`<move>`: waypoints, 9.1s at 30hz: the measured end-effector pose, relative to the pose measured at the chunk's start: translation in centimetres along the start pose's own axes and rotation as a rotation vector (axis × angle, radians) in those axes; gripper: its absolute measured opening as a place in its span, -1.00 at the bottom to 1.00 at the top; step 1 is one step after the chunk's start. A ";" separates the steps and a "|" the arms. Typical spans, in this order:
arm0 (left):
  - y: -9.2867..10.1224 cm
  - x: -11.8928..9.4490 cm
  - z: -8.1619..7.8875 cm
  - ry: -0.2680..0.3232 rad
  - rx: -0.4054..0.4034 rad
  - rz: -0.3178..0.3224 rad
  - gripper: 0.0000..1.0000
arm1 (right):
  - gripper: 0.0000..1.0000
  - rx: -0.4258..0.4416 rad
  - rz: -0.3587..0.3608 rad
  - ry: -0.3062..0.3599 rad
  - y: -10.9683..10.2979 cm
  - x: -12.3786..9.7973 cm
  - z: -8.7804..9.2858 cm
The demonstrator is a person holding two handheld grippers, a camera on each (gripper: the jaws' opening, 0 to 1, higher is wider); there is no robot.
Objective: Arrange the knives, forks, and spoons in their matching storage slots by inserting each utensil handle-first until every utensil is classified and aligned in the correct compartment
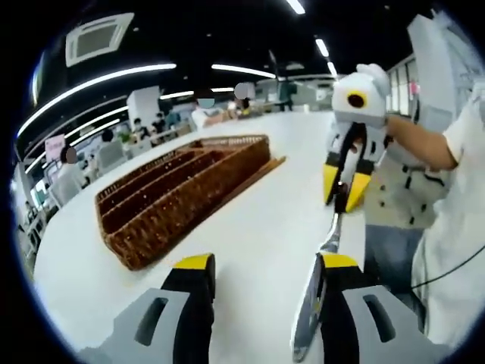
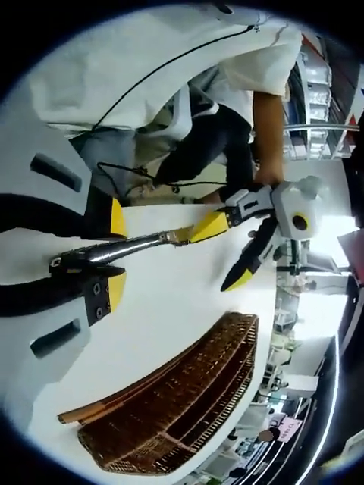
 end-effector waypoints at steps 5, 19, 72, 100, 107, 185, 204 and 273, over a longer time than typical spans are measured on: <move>0.6 -0.2 -0.7 -0.040 0.007 0.066 -0.08 | -0.72 0.024 0.021 -0.032 0.3 0.4 -0.1; 0.8 0.4 -0.2 -0.130 -0.003 0.138 -0.07 | -0.80 -0.038 0.032 -0.029 -0.1 0.6 -0.1; 1.1 1.2 -1.1 -0.484 0.451 0.229 -0.77 | -0.79 -0.011 -0.035 -0.135 1.5 1.5 -0.7; 1.9 0.8 -1.1 -0.371 0.491 0.139 -0.76 | -0.85 -0.133 -0.056 -0.310 1.7 3.4 -2.2; 2.0 0.7 -1.1 -0.377 0.498 0.161 -0.73 | -0.85 -0.172 -0.039 -0.315 2.6 3.8 -2.3; 2.3 1.5 -1.0 -0.600 0.303 0.344 -0.95 | -0.94 -0.062 -0.104 -0.317 1.5 1.9 -1.3; 2.8 1.8 -4.3 -0.532 0.298 0.242 -0.98 | -0.94 -0.166 -0.060 -0.278 3.1 0.1 -3.5; -12.3 7.2 -6.6 -0.557 0.269 0.157 -0.96 | -0.93 -0.146 -0.043 -0.261 17.5 4.4 -6.7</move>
Point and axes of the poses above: the point that each gripper's makers call its tool centre point, and the gripper's own axes: x roughly forward along the fingers, y roughly to its right, z roughly out of its underside, the point moved 4 cm from there along -x, roughly backward along the fingers, and after that the axes turned 14 degrees about y, right-handed, at the moved point
